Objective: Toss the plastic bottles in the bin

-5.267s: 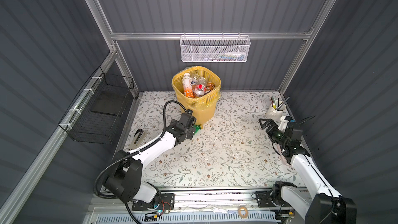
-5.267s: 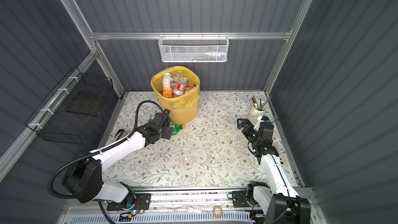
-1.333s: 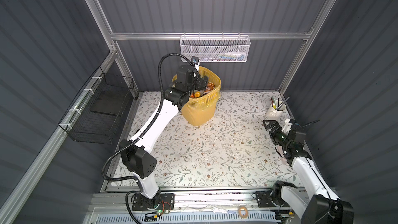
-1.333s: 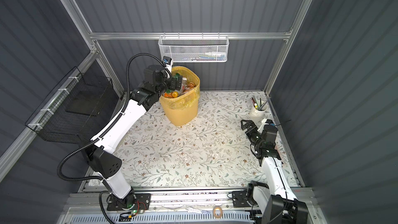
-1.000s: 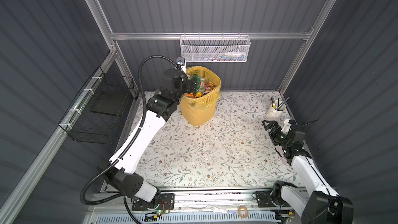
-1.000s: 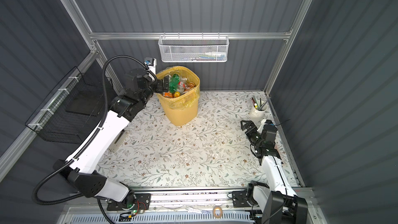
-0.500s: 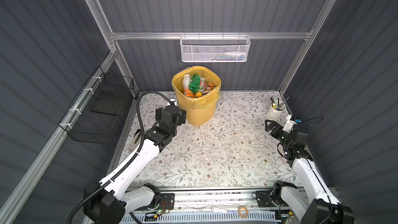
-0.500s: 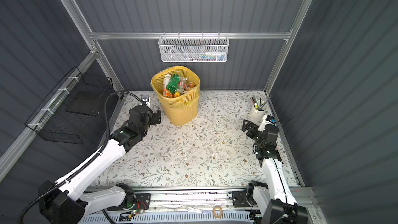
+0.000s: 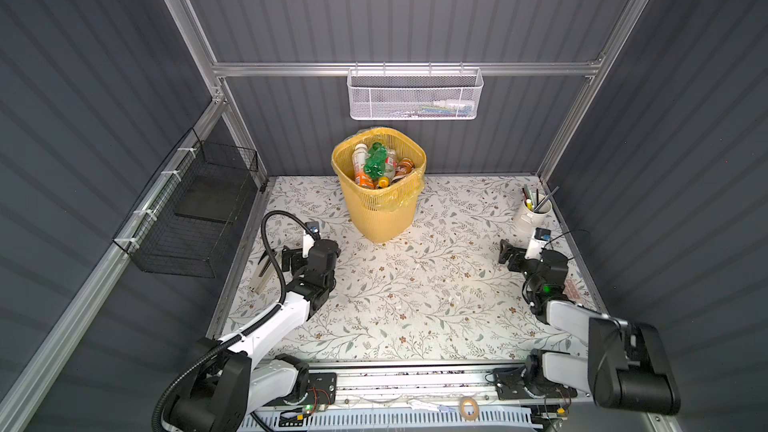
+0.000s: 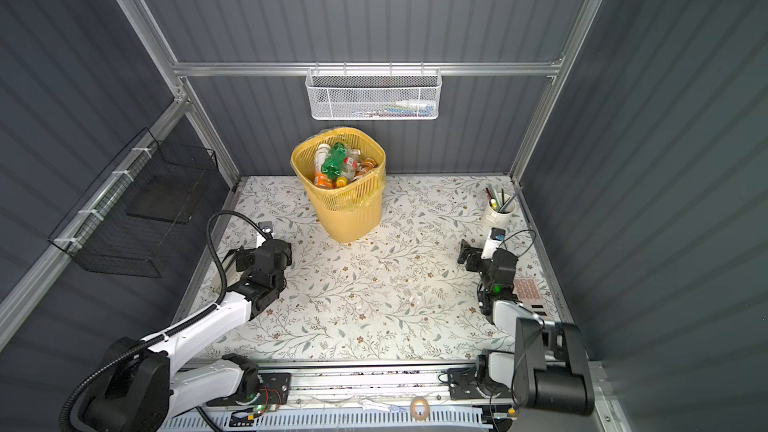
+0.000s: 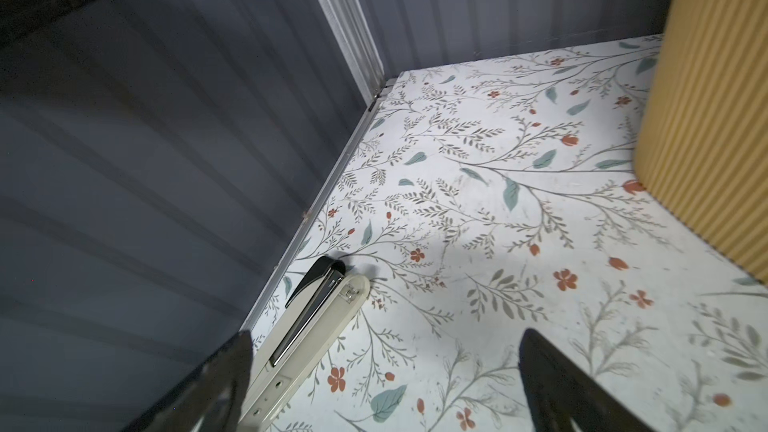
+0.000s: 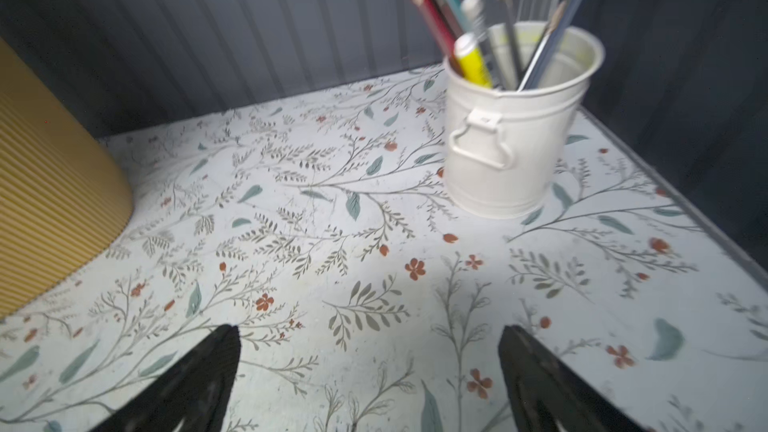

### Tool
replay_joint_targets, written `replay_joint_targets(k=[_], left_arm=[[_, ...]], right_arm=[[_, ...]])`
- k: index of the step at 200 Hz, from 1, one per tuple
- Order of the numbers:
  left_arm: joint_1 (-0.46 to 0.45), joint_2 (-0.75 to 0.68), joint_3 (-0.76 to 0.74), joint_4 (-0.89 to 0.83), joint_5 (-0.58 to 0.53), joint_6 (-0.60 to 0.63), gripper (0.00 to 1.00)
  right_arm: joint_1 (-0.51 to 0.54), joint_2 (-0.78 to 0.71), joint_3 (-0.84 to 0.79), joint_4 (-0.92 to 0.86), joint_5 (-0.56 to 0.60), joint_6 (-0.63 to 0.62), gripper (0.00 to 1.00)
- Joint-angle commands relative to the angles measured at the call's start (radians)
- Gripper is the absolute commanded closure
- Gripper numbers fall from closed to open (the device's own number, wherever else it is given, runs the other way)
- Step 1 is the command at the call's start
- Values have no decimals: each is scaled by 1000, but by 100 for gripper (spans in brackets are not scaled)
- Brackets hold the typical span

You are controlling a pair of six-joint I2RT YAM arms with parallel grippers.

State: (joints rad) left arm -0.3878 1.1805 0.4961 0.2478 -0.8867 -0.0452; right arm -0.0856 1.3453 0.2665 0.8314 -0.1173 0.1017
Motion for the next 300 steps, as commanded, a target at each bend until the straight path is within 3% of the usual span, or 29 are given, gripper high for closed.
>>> replay_joint_targets(k=[1, 11, 25, 41, 55, 73, 91, 109, 116, 125, 300], left_arm=[[61, 30, -83, 281, 86, 24, 0], [88, 48, -119, 374, 127, 36, 0], [118, 89, -147, 459, 186, 46, 0], [146, 161, -155, 528, 235, 62, 0], [168, 236, -168, 617, 276, 86, 0], [213, 325, -183, 765, 349, 86, 1], [280, 351, -126, 665, 497, 22, 1], [345, 491, -89, 722, 628, -19, 1], [351, 551, -72, 797, 694, 26, 1], [350, 511, -15, 602, 752, 38, 1], [348, 536, -16, 645, 799, 65, 1]], right_arm=[[56, 137, -1, 293, 99, -98, 1], [49, 72, 18, 150, 138, -62, 1], [46, 132, 2, 290, 79, -84, 1], [44, 86, 42, 125, 98, -73, 1], [35, 126, 48, 189, 96, -66, 1], [28, 105, 67, 117, 96, -53, 1], [26, 116, 59, 147, 93, -53, 1], [25, 120, 59, 156, 91, -51, 1], [23, 117, 60, 148, 90, -51, 1], [23, 117, 62, 146, 90, -50, 1], [20, 118, 61, 146, 85, -48, 1]])
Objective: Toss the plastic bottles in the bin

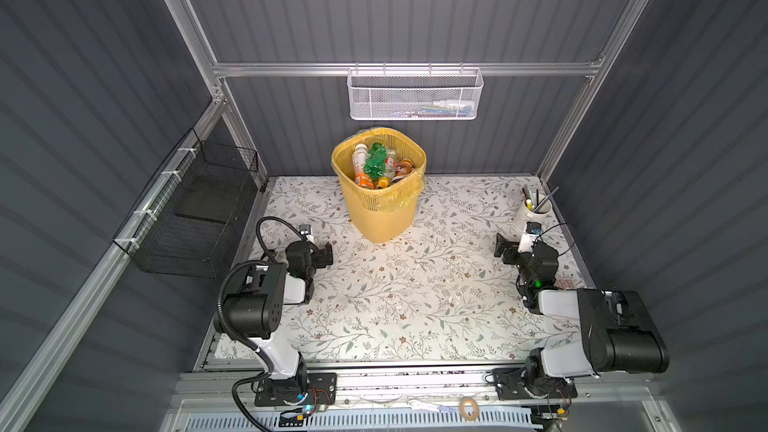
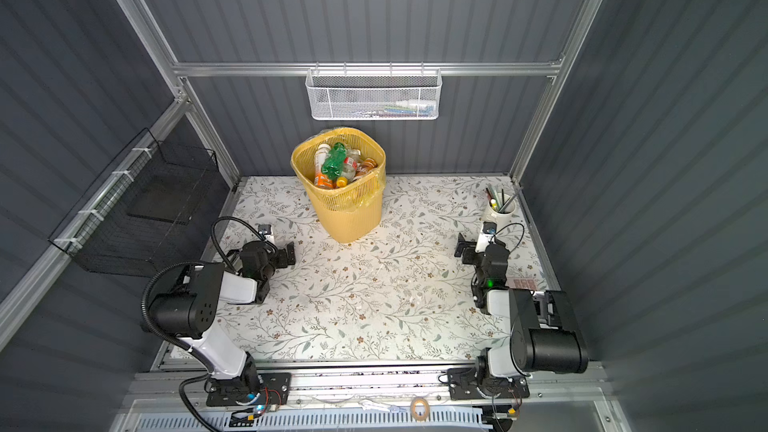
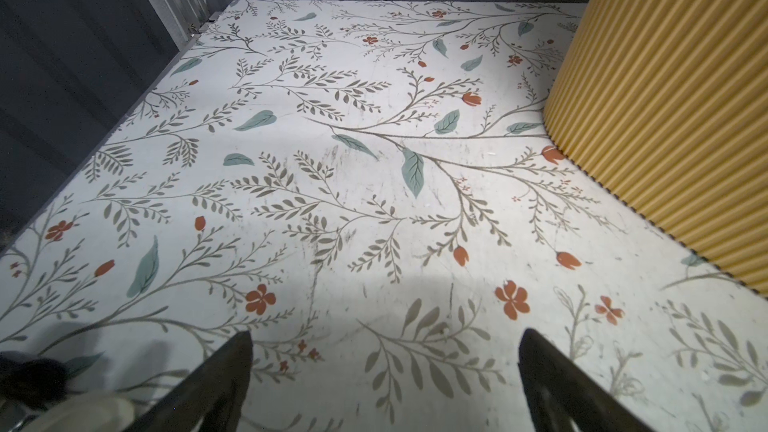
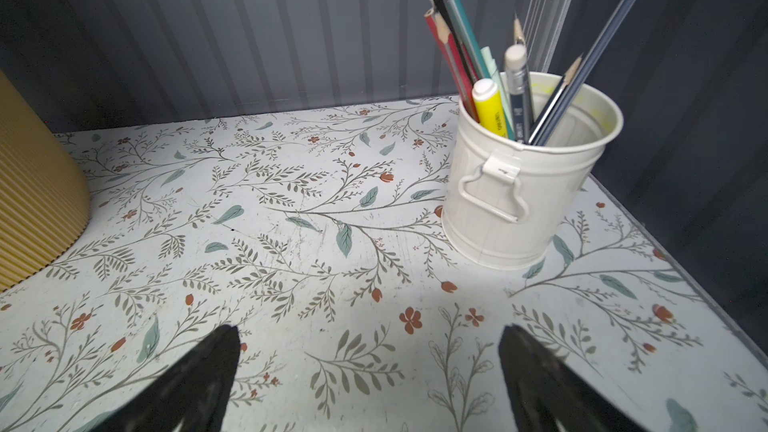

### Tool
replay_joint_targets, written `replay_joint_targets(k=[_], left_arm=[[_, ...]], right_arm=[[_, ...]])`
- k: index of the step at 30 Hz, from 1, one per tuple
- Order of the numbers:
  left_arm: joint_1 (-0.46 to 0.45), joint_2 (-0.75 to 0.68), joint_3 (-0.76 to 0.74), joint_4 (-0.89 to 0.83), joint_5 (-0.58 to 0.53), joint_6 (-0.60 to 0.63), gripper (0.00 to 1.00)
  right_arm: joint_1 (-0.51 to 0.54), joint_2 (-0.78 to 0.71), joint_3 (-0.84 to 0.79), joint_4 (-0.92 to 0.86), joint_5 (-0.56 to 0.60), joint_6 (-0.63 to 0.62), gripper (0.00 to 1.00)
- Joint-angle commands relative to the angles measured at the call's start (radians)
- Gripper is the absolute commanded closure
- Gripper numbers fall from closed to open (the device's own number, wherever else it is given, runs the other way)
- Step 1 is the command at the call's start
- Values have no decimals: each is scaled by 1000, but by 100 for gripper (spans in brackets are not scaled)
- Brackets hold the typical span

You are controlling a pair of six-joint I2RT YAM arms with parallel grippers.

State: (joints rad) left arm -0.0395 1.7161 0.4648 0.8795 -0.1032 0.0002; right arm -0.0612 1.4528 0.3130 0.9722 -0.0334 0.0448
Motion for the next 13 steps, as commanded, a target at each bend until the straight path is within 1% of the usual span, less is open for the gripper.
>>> replay_joint_targets(k=[1, 13], left_arm=[[0, 0, 15, 13, 15, 20, 1], [0, 0, 17, 13, 14, 20, 0]], right_arm=[[-5, 10, 15, 5, 1, 9, 1], [-5, 10, 14, 6, 2, 8, 1]])
